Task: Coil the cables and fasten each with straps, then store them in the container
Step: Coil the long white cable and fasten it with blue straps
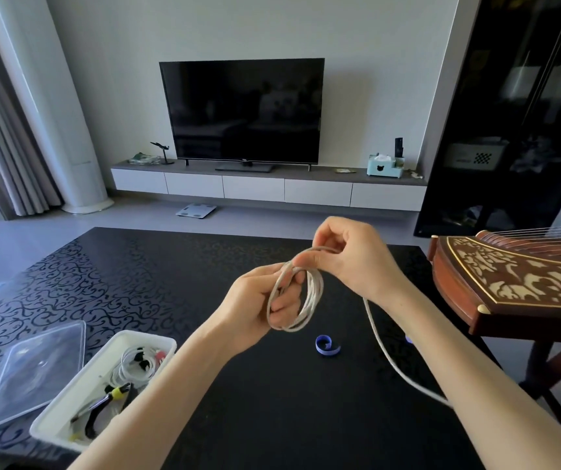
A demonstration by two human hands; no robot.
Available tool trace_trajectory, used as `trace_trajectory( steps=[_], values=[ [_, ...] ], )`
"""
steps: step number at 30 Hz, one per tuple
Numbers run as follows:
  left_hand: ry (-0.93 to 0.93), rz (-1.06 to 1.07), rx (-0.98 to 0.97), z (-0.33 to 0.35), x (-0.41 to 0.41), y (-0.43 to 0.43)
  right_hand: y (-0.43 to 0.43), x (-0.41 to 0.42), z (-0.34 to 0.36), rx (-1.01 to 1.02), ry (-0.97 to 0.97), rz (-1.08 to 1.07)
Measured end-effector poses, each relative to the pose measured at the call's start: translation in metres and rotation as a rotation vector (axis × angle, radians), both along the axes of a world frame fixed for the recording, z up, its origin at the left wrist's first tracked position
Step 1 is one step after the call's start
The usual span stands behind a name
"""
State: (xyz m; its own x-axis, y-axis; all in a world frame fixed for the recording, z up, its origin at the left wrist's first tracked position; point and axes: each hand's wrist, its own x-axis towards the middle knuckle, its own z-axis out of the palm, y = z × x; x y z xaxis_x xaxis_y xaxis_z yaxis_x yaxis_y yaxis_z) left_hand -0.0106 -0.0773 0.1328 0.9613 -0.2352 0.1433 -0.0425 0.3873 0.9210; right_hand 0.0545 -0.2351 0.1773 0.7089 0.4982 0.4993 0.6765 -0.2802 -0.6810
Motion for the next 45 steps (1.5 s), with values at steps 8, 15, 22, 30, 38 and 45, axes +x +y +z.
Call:
trace_trajectory(
  steps=[8, 15, 22, 30, 38, 45],
  values=[
    [0.092, -0.194, -0.534, -0.005, -0.006, 0.009, -0.013, 0.003, -0.046, 0.213, 0.488, 0.124],
    [0.007, -0.124, -0.613, 0.007, -0.010, 0.022, -0.031, -0.039, -0.111, -0.019, 0.646, 0.074],
    [0.060, 0.068, -0.658, 0.012, -0.011, 0.010, -0.020, -0.060, -0.101, -0.434, -0.235, -0.205],
    [-0.079, 0.426, 0.115, 0.015, -0.021, -0.013, -0.019, -0.066, -0.058, -0.657, -0.495, 0.064],
    [-0.209, 0.619, 0.543, 0.011, -0.027, -0.037, -0.025, -0.063, -0.030, -0.298, -0.686, 0.063],
    [-0.130, 0.253, 0.488, 0.003, -0.030, -0.036, -0.035, -0.055, 0.002, -0.282, -0.308, -0.020]
  ],
)
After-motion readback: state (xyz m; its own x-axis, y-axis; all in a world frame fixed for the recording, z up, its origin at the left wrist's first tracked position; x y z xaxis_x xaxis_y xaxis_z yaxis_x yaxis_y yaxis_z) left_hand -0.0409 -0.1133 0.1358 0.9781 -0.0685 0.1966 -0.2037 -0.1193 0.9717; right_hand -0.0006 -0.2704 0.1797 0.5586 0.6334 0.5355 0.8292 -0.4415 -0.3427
